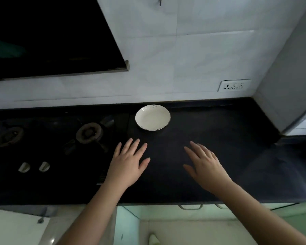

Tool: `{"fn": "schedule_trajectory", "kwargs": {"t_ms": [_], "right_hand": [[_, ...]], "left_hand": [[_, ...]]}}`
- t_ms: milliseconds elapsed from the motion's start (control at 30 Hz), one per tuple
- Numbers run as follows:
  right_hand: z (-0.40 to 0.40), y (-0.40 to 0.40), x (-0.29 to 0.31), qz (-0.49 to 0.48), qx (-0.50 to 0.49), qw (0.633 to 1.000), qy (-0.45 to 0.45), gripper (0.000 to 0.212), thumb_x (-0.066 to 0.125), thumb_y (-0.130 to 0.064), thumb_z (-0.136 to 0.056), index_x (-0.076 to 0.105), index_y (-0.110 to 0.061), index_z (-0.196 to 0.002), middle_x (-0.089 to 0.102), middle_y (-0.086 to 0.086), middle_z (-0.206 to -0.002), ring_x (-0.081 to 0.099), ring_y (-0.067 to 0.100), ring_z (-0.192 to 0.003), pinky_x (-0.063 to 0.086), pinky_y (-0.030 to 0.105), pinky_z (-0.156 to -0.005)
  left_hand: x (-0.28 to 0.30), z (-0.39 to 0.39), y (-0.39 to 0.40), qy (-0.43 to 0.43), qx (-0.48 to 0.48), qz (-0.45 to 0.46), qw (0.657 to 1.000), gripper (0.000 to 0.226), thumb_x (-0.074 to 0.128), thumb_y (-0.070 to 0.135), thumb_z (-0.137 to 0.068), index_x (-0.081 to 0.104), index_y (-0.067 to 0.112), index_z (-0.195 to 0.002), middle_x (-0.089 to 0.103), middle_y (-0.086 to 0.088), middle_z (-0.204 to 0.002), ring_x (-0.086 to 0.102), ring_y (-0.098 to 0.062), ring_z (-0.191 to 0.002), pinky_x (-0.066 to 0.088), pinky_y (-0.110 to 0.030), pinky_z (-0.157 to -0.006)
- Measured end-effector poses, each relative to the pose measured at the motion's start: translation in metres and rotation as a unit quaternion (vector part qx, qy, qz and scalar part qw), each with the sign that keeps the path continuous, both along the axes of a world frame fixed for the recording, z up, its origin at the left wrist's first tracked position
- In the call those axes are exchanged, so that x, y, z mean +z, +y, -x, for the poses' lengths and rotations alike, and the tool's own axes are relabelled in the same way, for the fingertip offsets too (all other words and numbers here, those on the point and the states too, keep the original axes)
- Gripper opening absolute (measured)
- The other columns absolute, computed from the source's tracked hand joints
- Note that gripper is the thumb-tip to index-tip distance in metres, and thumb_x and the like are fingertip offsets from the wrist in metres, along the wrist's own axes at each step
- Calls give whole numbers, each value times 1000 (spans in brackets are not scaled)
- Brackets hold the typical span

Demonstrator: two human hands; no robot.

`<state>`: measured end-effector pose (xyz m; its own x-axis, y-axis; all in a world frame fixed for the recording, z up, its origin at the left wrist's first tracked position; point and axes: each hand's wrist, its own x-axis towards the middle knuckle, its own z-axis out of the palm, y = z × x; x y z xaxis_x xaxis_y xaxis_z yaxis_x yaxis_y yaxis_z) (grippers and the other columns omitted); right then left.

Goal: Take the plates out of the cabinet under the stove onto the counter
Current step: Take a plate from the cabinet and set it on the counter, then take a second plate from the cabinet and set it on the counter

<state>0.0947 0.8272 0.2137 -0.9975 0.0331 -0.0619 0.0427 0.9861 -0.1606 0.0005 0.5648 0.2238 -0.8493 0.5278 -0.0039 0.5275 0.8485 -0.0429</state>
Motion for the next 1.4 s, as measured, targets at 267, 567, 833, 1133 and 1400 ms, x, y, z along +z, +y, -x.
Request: {"fn": "schedule_trajectory", "kwargs": {"t_ms": [267,567,833,1133,1400], "right_hand": [[-99,47,4,10,-3,1000,11,60,30,-54,-99,25,-30,-154,21,-6,-162,17,25,-149,15,41,-119],[-152,20,21,37,46,998,4,61,24,-56,-99,18,-33,-155,17,-8,-163,11,22,-149,9,37,-120],[-160,-63,28,45,138,989,-16,67,14,-61,-93,18,-33,-154,16,-7,-163,10,21,-149,13,39,-119],[-219,-260,33,29,308,951,-18,60,25,-54,-98,22,-31,-154,20,-5,-162,14,21,-149,17,41,-119],[-325,-454,31,16,420,906,-42,61,15,-56,-98,16,-32,-154,16,-5,-163,9,20,-150,7,42,-119]], "left_hand": [[16,-108,39,20,-21,-34,999,63,21,57,-97,35,29,-151,35,-1,-157,24,-23,-147,18,-48,-119],[29,-211,-3,-30,99,-21,994,66,12,62,-96,20,34,-155,19,4,-163,8,-18,-151,5,-42,-120],[46,-303,-122,-67,256,-56,963,79,2,70,-85,10,36,-156,6,9,-165,-3,-11,-150,2,-36,-121],[42,-476,-266,-32,396,-60,916,74,-1,69,-90,14,36,-155,14,8,-164,1,-14,-151,2,-38,-120],[36,-604,-396,-26,476,-53,878,73,-6,70,-91,8,37,-155,6,5,-165,-7,-17,-151,0,-45,-122]]}}
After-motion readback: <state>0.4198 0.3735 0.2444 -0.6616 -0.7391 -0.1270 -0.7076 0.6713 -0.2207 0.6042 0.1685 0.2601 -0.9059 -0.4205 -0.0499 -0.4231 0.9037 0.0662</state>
